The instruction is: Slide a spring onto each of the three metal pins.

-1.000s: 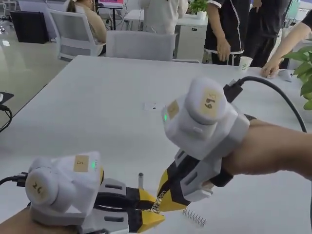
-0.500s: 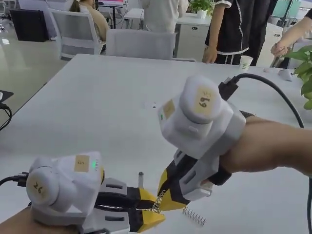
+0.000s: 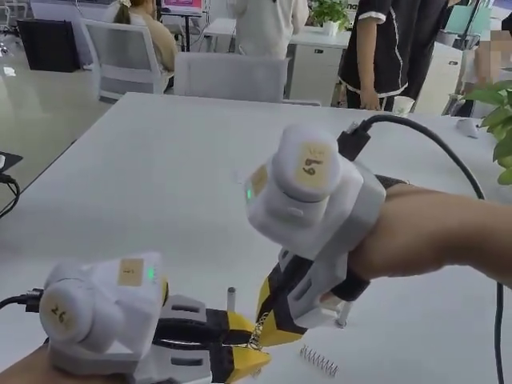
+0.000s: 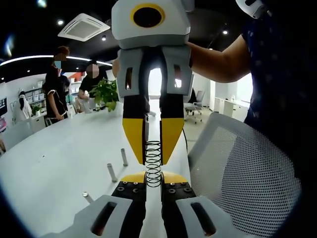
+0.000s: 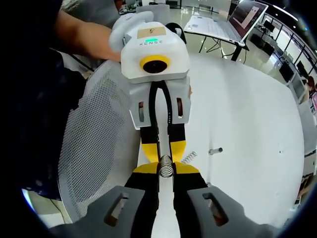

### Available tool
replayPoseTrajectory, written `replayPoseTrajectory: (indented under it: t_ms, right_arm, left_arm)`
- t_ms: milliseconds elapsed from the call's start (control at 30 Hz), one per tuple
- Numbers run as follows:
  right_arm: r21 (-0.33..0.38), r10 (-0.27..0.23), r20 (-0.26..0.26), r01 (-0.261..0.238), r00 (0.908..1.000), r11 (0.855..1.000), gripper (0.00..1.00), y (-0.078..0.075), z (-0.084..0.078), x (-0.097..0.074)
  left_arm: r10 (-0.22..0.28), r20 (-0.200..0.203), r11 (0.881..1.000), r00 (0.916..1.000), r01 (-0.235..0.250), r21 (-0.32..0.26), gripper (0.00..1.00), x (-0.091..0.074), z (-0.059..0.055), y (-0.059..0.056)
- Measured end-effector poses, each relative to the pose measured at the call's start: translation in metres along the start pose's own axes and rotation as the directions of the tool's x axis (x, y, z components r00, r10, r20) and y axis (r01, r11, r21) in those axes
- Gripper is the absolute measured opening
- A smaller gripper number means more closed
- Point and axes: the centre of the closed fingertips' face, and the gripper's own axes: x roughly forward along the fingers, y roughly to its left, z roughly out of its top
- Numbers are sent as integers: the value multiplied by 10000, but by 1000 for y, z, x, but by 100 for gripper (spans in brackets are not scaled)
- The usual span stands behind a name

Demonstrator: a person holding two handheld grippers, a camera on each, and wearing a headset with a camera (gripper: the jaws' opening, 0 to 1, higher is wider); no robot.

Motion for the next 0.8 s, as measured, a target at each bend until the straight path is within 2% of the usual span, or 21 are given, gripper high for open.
replayPoseTrajectory:
  t_ms: [533,800]
  right_arm:
    - [69,68,-149,-66,9999,10000,7,-1,0,1]
    - [105,53,-1,-53,10000,9999,7,-4,4,2]
  left_arm:
    - [-16,17,10000,10000,16,-12,3,0,-2,1]
    - [10,12,9999,10000,-10,-163,7,-2,-4,2]
